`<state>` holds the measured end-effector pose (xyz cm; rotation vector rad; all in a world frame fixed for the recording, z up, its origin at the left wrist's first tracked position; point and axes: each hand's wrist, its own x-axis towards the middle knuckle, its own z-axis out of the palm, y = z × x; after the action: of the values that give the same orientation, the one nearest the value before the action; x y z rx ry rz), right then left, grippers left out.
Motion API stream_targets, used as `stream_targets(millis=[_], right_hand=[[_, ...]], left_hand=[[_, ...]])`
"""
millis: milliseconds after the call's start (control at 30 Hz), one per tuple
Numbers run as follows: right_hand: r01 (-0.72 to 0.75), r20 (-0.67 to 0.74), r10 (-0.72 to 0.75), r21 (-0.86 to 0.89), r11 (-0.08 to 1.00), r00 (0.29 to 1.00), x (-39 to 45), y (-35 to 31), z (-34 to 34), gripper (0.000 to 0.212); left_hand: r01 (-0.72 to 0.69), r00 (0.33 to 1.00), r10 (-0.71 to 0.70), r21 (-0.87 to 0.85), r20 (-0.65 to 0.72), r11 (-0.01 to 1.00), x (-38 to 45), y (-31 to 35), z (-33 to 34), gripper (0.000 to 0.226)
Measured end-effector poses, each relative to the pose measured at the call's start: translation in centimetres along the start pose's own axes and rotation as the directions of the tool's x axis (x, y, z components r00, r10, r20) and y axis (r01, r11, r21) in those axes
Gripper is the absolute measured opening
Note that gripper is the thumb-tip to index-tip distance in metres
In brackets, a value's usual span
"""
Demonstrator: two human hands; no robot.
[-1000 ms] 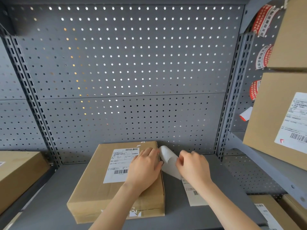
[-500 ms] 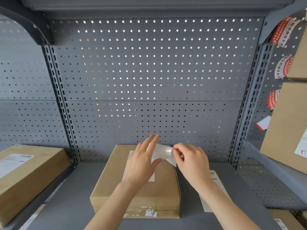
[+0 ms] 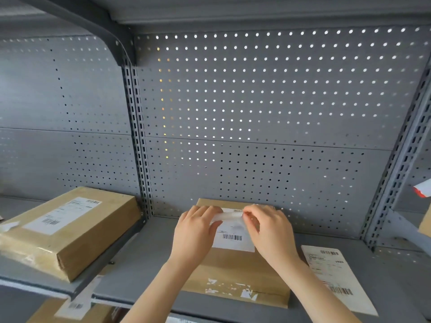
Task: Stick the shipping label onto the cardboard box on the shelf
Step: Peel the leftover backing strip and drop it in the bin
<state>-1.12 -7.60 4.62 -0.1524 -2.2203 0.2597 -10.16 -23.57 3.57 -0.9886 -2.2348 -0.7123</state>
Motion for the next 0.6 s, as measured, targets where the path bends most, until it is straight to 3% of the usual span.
stream_targets(millis=[400,600], right_hand=[[0.145,0.059,-0.161,0.214,0.966,0.985,1.3,-11.2,5.2,0.012],[0.242,0.126,-0.308,0.377,0.894,0.943,0.6,-18.0,7.7,0.008]], left_hand=[[0.223,0.973,-0.207,0.19,-0.101,0.956,-5.6,-7.4,-8.7,0.022],[0.444,0.896,-0.426,0.223,-0.127,0.868,-10.4,-9.7,-14.3,0.019]])
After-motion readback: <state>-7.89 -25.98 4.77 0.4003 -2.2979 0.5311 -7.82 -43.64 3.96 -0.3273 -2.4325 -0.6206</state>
